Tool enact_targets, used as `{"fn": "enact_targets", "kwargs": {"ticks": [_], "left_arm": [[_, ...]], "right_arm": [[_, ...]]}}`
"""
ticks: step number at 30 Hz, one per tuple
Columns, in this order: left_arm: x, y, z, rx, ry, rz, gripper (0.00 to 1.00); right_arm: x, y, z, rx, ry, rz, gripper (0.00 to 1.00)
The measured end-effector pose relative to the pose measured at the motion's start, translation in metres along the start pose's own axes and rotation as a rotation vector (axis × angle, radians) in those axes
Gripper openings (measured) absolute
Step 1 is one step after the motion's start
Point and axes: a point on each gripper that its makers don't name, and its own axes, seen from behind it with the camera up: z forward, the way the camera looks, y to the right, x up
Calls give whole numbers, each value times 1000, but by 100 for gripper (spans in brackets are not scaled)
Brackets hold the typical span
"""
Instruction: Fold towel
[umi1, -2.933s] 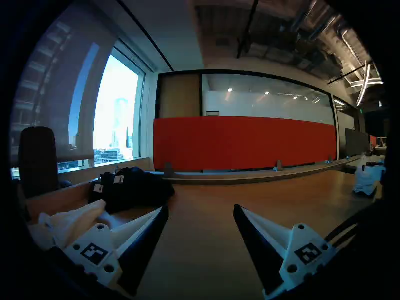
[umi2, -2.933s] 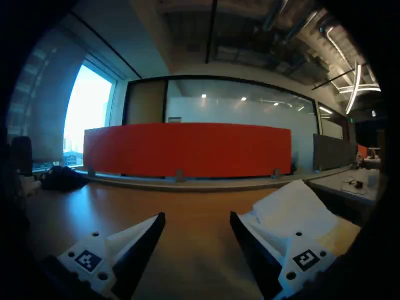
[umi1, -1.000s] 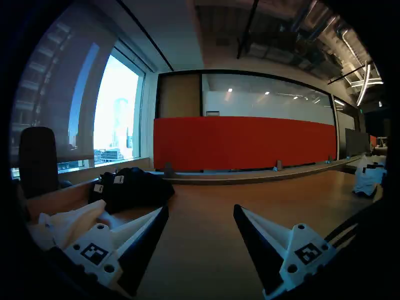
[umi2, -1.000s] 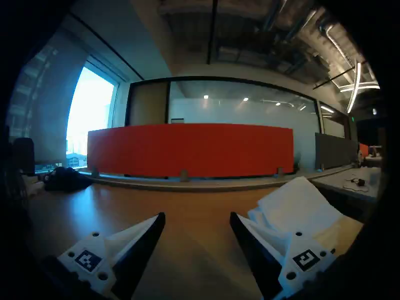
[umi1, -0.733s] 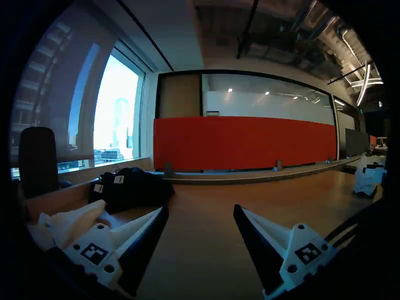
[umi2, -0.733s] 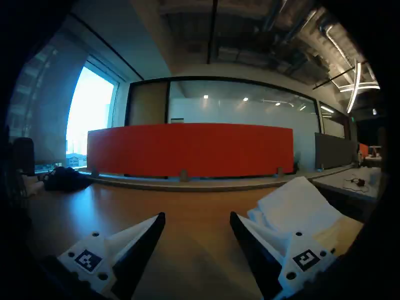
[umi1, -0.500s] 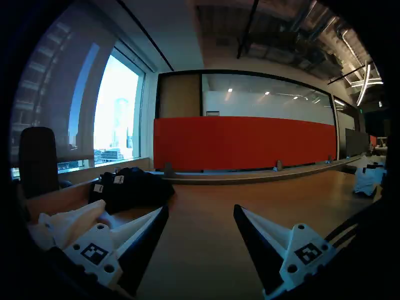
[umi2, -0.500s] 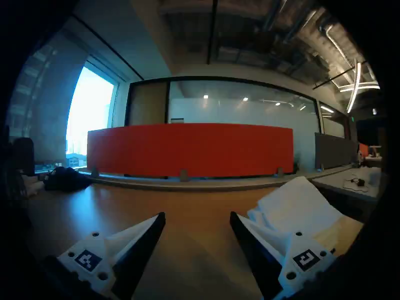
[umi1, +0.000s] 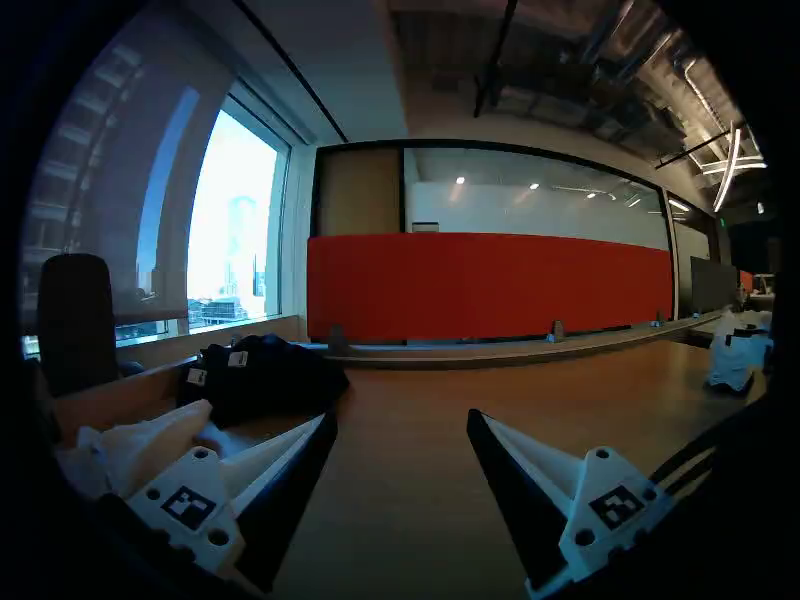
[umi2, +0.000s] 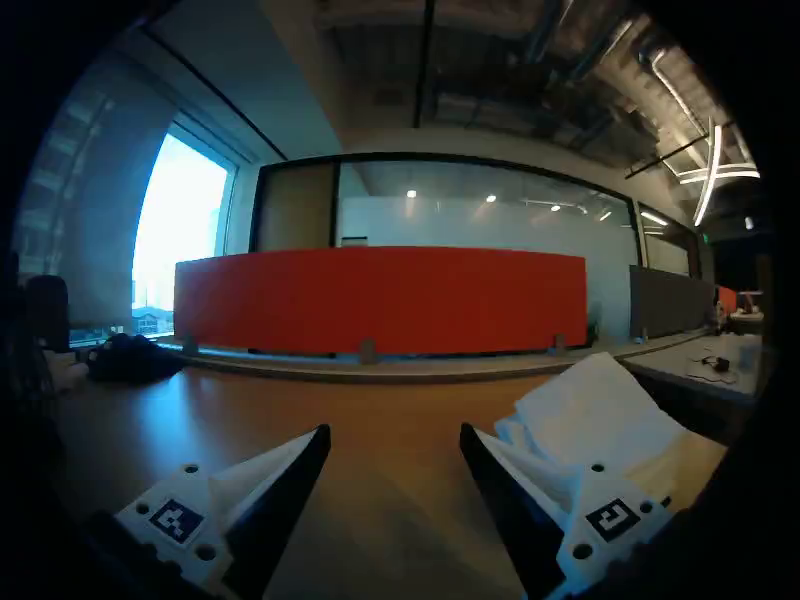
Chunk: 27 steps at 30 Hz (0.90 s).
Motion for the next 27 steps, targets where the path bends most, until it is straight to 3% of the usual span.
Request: {"fn": "enact_targets", "kwargs": {"ticks": [27], "left_arm": [[2, -1, -1, 0, -1, -1, 96]], "right_arm": [[1, 0, -1, 0, 0, 0, 100]]}}
